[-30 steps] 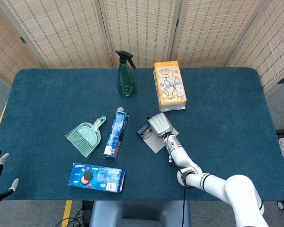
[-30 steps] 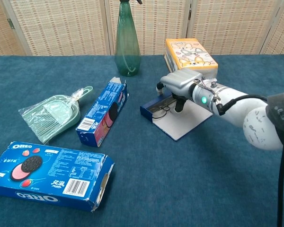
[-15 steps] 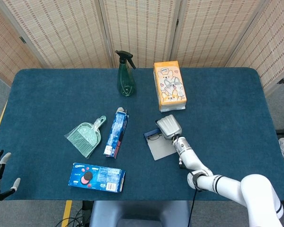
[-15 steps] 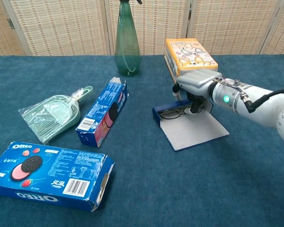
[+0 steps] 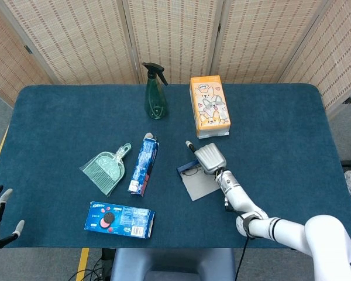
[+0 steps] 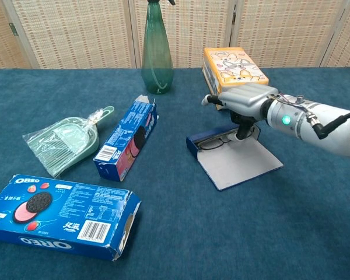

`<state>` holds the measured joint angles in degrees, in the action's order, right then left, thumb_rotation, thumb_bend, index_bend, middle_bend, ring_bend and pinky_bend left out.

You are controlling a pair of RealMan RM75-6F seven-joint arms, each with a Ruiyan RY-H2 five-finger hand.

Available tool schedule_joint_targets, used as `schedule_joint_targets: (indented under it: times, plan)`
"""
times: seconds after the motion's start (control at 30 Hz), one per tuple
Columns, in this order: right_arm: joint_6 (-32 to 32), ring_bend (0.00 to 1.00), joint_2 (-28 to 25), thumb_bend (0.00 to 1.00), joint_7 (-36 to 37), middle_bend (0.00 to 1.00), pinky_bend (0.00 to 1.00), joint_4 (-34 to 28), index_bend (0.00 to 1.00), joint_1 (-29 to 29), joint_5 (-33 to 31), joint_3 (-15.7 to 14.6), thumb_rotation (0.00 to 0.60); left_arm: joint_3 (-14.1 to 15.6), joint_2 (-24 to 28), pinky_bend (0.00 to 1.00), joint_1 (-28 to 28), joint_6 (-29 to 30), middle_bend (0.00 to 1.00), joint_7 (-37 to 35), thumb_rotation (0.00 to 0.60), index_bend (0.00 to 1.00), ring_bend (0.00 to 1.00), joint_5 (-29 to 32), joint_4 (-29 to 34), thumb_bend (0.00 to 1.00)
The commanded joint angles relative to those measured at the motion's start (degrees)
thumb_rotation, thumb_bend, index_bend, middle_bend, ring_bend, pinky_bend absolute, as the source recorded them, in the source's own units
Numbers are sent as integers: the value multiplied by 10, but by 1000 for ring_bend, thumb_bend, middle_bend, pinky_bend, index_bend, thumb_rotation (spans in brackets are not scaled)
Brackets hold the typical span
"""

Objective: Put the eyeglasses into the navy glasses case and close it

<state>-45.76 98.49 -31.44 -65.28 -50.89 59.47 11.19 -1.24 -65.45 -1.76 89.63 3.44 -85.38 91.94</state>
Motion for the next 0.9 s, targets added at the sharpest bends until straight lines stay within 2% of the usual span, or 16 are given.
schedule_joint_targets:
  times: [0.03, 0.33, 0.7, 0.83, 0.9]
  plan:
    - [-12, 1000, -15, 276, 12, 1000, 1000, -22, 18, 11, 7, -5, 600, -1, -1, 138, 1, 0, 0, 0, 600, 104, 5, 0, -1, 362]
    - [-23, 1000, -25, 264, 21, 1000, 1000, -34, 17, 22, 23, -23, 600, 1, -2, 138, 2, -1, 0, 3, 600, 104, 5, -4, 3, 361]
    - [-90, 1000, -60, 264, 76, 1000, 1000, -88, 18, 65, 112, -59, 600, 2, -3, 138, 3, -3, 0, 6, 600, 104, 5, -5, 5, 361]
    - [-118, 1000, -77, 264, 103, 1000, 1000, -107, 20, 88, 151, -82, 600, 2, -2, 138, 2, -1, 0, 4, 600, 104, 5, -3, 4, 361]
    - [-132, 1000, -83, 264, 118, 1000, 1000, -106, 70, 102, 173, -97, 600, 2, -2, 138, 1, -1, 0, 3, 600, 104, 6, -2, 3, 361]
